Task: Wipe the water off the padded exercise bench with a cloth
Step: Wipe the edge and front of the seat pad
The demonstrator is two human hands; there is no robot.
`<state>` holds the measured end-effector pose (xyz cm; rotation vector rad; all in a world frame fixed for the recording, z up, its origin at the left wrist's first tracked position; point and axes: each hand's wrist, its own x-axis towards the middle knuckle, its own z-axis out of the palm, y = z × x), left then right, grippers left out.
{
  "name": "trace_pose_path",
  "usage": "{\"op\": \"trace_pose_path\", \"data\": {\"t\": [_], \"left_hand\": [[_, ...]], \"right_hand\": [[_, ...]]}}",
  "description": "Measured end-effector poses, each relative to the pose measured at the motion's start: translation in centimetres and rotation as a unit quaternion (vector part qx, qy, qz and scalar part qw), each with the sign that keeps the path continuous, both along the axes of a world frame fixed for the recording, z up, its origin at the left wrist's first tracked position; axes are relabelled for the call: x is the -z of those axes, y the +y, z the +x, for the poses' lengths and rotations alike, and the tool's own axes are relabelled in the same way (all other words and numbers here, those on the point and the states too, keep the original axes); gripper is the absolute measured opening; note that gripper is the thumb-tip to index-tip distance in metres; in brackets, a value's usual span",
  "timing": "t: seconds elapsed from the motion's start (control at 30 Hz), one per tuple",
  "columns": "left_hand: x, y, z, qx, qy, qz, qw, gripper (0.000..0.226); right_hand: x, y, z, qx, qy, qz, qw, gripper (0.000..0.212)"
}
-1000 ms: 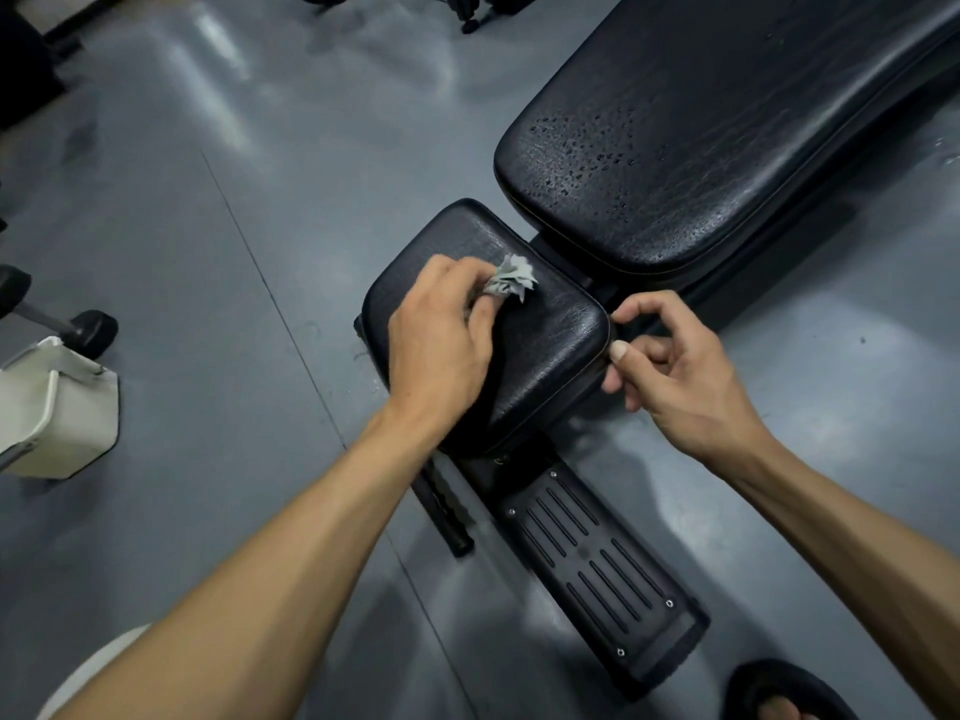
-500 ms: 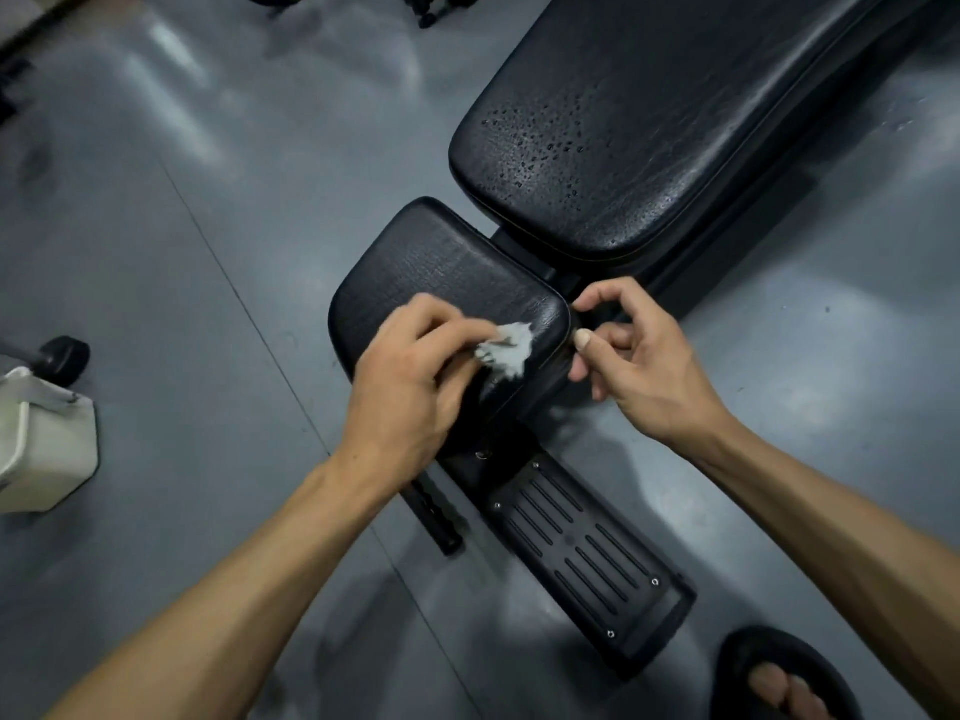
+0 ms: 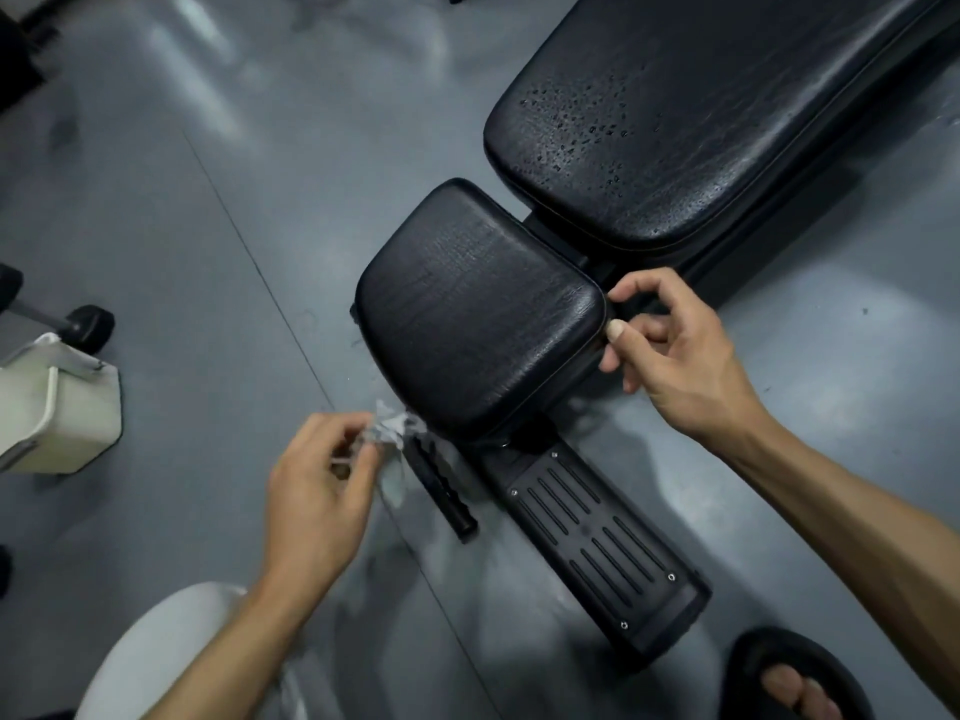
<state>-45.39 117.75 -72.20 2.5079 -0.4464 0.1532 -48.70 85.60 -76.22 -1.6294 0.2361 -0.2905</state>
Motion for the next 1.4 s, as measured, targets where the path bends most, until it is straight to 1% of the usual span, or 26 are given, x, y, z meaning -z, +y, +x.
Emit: {"op": "trace_pose_path", "data": {"t": [0.07, 0.1, 0.23, 0.3, 0.37, 0.43, 0.5, 0.6, 0.67, 0.7, 0.8, 0.87, 1.0, 1.07, 1.13, 1.2, 1.23, 1.33, 1.37, 1.4], "left_hand": [[-0.3, -1.5, 1.3, -0.104, 0.028, -0.103, 0.989, 0.008], [-0.3, -2.5, 2.0, -0.139, 0.038, -0.136, 0.98, 0.005], [1.1, -5.6, 2.1, -0.221, 0.088, -0.232, 0.943, 0.004], [1.3, -6.7, -0.3, -0.224, 0.098, -0.253, 0.936, 0.006], [1.0, -7.8, -3.8, -0.178, 0.11, -0.277, 0.938, 0.01], [0.4, -8.5, -5.4, -0.125, 0.116, -0.287, 0.943, 0.012], [0.6, -7.8, -4.0, -0.13, 0.101, -0.27, 0.949, 0.012], [1.5, -6.3, 0.3, -0.222, 0.078, -0.256, 0.937, 0.003], [1.8, -6.6, 0.8, -0.243, 0.068, -0.241, 0.937, 0.003], [1.7, -7.2, -0.1, -0.228, 0.06, -0.223, 0.946, 0.006], [0.7, -8.6, -4.1, -0.144, 0.037, -0.178, 0.973, 0.015], [0.0, -8.2, -3.6, -0.113, 0.02, -0.154, 0.981, 0.013], [-1.1, -8.7, 0.9, -0.135, -0.019, -0.114, 0.984, 0.006], [-1.5, -10.2, -0.4, -0.092, -0.035, -0.092, 0.991, 0.009], [-1.8, -11.2, -2.9, -0.004, -0.03, -0.066, 0.997, 0.014], [-2.1, -11.3, -2.6, 0.065, -0.027, -0.053, 0.996, 0.015], [-2.4, -11.6, -1.2, 0.07, -0.03, -0.05, 0.996, 0.015], [-3.4, -13.3, 3.7, 0.036, -0.044, -0.053, 0.997, 0.013], [-3.7, -14.1, 4.3, 0.046, -0.053, -0.044, 0.997, 0.013], [-3.8, -14.9, 4.2, 0.078, -0.058, -0.028, 0.995, 0.014]], "right_hand": [[0.0, 0.1, 0.1, -0.007, -0.001, -0.001, 1.0, 0.017], [-0.1, 0.1, 0.1, -0.008, -0.003, -0.002, 1.0, 0.017], [-0.1, 0.1, 0.1, -0.007, -0.011, -0.005, 1.0, 0.018], [0.0, 0.2, 0.2, -0.007, -0.013, -0.006, 1.0, 0.019], [0.0, 0.1, 0.2, -0.006, -0.014, 0.0, 1.0, 0.019], [-0.1, 0.0, 0.2, -0.01, -0.015, 0.002, 1.0, 0.019], [-0.3, 0.0, 0.2, -0.016, -0.012, 0.0, 1.0, 0.019], [-0.3, 0.0, 0.0, -0.014, -0.01, 0.005, 1.0, 0.019], [-0.3, 0.2, 0.0, -0.012, -0.011, 0.005, 1.0, 0.019], [-0.3, 0.1, 0.1, -0.012, -0.013, 0.004, 1.0, 0.019], [-0.3, 0.0, 0.1, -0.017, -0.01, 0.009, 1.0, 0.019], [-0.4, -0.1, 0.1, -0.021, -0.01, 0.013, 1.0, 0.019], [-0.4, -0.3, 0.1, -0.026, -0.004, 0.014, 1.0, 0.022], [-0.6, -0.4, 0.1, -0.024, 0.002, 0.012, 1.0, 0.021], [-0.8, -0.6, 0.0, -0.028, 0.011, 0.004, 1.0, 0.021], [-1.2, -0.8, 0.0, -0.036, 0.021, -0.006, 0.999, 0.021], [-1.3, -0.9, -0.1, -0.04, 0.027, -0.013, 0.999, 0.022], [-1.6, -1.1, -0.2, -0.048, 0.042, -0.031, 0.997, 0.022], [-1.6, -1.1, -0.3, -0.047, 0.045, -0.032, 0.997, 0.022], [-1.6, -1.0, -0.2, -0.043, 0.047, -0.031, 0.997, 0.022]]}}
